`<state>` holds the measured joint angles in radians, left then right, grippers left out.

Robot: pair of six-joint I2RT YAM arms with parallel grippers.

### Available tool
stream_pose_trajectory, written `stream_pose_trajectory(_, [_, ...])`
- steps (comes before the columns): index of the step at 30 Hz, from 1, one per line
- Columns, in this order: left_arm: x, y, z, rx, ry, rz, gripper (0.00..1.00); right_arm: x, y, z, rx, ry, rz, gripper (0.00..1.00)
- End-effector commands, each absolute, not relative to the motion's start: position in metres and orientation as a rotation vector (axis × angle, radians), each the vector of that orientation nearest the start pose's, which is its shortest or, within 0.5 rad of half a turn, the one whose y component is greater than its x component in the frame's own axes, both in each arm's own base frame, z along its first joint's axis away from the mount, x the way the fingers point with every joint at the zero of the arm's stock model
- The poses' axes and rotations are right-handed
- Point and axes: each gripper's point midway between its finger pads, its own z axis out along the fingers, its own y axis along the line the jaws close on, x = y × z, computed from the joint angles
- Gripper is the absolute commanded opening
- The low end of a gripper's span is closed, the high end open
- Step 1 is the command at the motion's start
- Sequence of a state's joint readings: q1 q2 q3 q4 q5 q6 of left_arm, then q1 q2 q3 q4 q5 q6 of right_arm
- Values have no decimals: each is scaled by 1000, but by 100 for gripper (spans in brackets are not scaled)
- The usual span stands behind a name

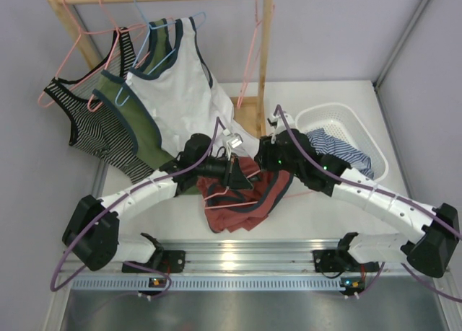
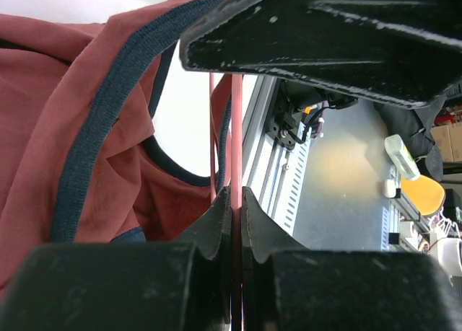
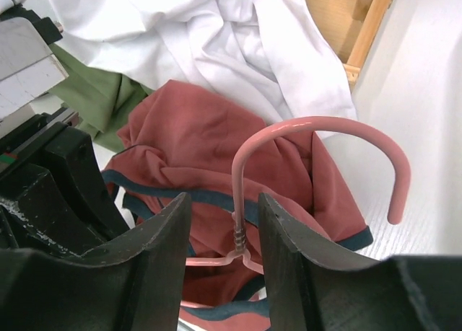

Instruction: Place the tank top on the hanger

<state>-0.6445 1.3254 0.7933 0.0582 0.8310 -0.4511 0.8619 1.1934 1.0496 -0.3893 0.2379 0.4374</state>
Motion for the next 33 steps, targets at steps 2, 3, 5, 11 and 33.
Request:
stream_pose_trajectory(2, [187, -323, 208, 849, 1950, -1517, 0, 269, 278, 250, -289, 2033, 585, 41])
stream_pose_trajectory(3, [189, -323, 209, 849, 1948, -1511, 0, 270, 277, 247, -289, 2039, 581, 40])
stream_pose_trajectory(5, [188, -323, 208, 850, 1951, -1508, 0, 270, 278, 245, -288, 2042, 582, 37])
stream_pose_trajectory(11, [190, -323, 207, 843, 1959, -1499, 0, 273, 274, 238, -277, 2061, 540, 22])
stream_pose_trajectory(33, [248, -267, 213, 421, 2152, -914, 43, 284, 233, 222, -204, 2096, 171, 0])
